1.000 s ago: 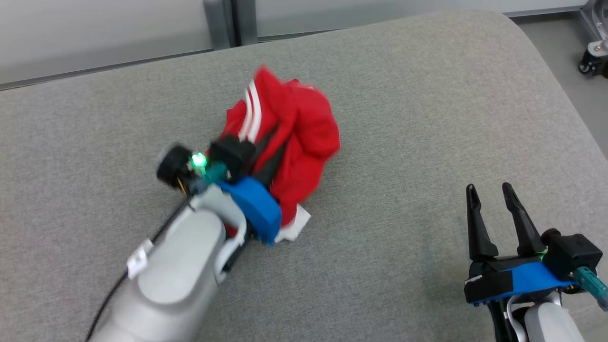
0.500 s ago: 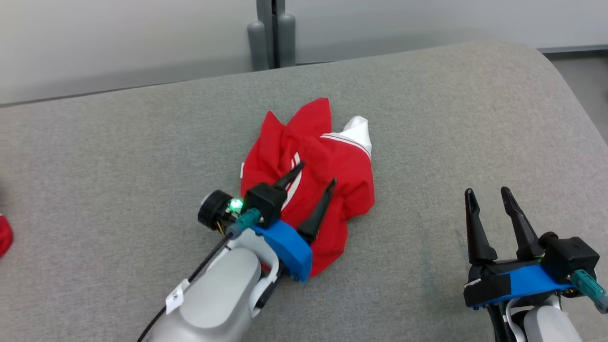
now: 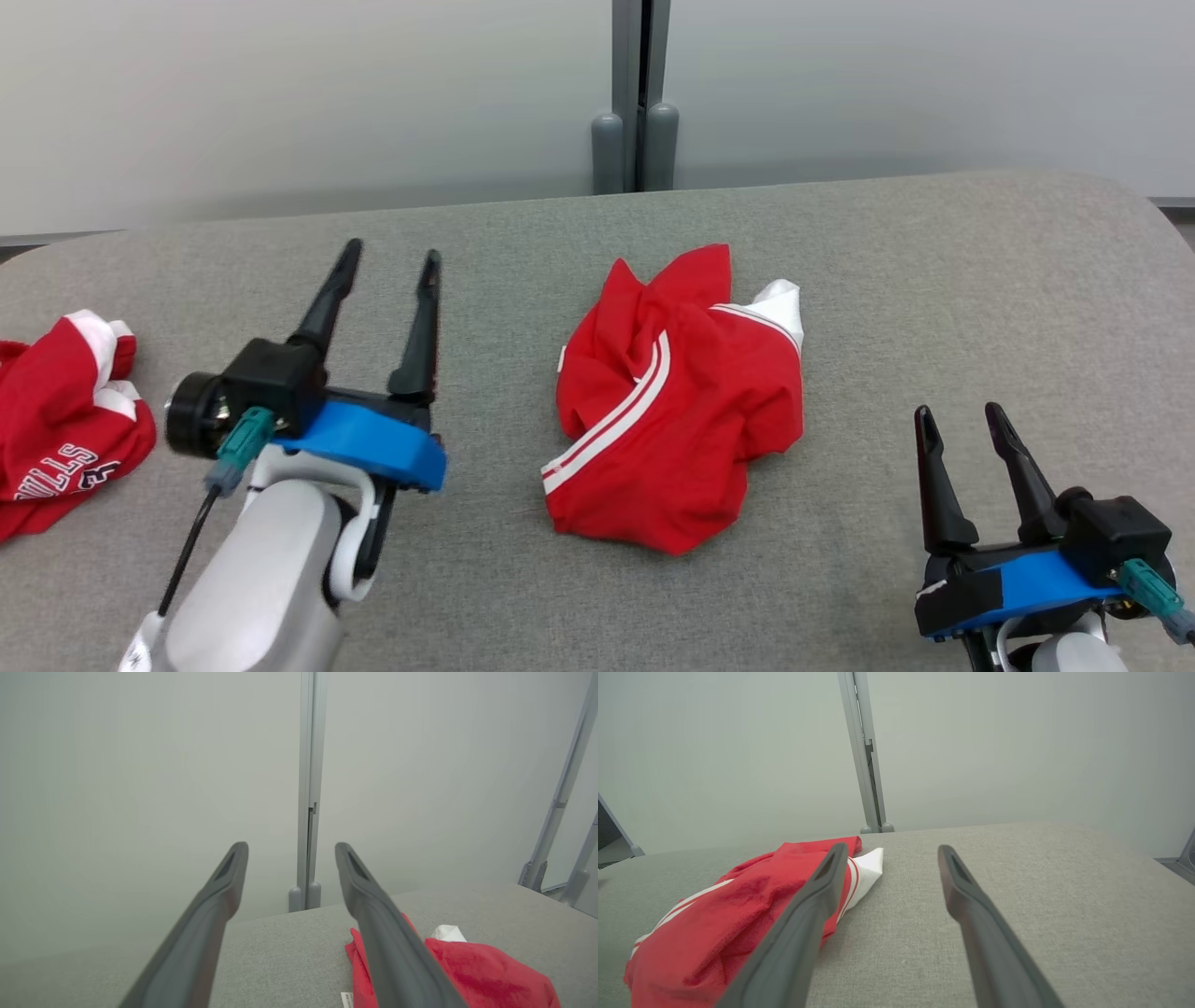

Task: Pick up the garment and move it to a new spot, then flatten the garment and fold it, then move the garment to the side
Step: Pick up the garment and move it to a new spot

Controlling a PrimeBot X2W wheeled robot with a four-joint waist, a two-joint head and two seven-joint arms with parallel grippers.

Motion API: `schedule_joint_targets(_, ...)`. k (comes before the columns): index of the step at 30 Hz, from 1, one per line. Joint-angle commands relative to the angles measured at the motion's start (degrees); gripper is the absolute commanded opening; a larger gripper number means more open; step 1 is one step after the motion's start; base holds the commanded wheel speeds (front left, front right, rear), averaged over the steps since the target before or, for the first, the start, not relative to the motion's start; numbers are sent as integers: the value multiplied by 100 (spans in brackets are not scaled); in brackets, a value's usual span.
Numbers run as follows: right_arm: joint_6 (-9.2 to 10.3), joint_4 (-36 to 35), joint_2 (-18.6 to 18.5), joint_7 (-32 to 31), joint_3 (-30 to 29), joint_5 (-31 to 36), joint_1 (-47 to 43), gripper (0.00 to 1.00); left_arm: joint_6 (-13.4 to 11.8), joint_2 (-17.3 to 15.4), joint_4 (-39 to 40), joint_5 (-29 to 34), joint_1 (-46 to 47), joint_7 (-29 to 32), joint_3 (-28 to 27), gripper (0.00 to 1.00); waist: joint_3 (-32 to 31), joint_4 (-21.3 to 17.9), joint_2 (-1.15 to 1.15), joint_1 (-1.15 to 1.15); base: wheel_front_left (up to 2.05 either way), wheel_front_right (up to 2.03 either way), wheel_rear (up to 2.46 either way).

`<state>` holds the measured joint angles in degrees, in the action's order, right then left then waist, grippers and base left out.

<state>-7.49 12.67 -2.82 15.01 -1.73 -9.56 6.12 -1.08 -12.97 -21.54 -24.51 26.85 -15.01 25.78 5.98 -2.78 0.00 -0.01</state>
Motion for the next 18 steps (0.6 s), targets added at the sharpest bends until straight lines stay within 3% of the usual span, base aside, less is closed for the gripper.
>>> schedule_joint_targets(1,-1,-4,-12,3,-10,35,-78,100,-75,-94,135,71,-172,-23,-145,100,-7,65,0,1,0,0,0)
schedule_joint_targets(9,-1,-36,-12,-44,-40,56,-154,100,-376,-484,1032,427,-1225,-23,-1143,100,-136,339,0,1,0,0,0)
schedule_joint_targets(18,-1,-41,-13,-105,-44,68,-336,100,-353,-532,1359,419,-2362,-20,-1908,100,-413,429,0,1,0,0,0)
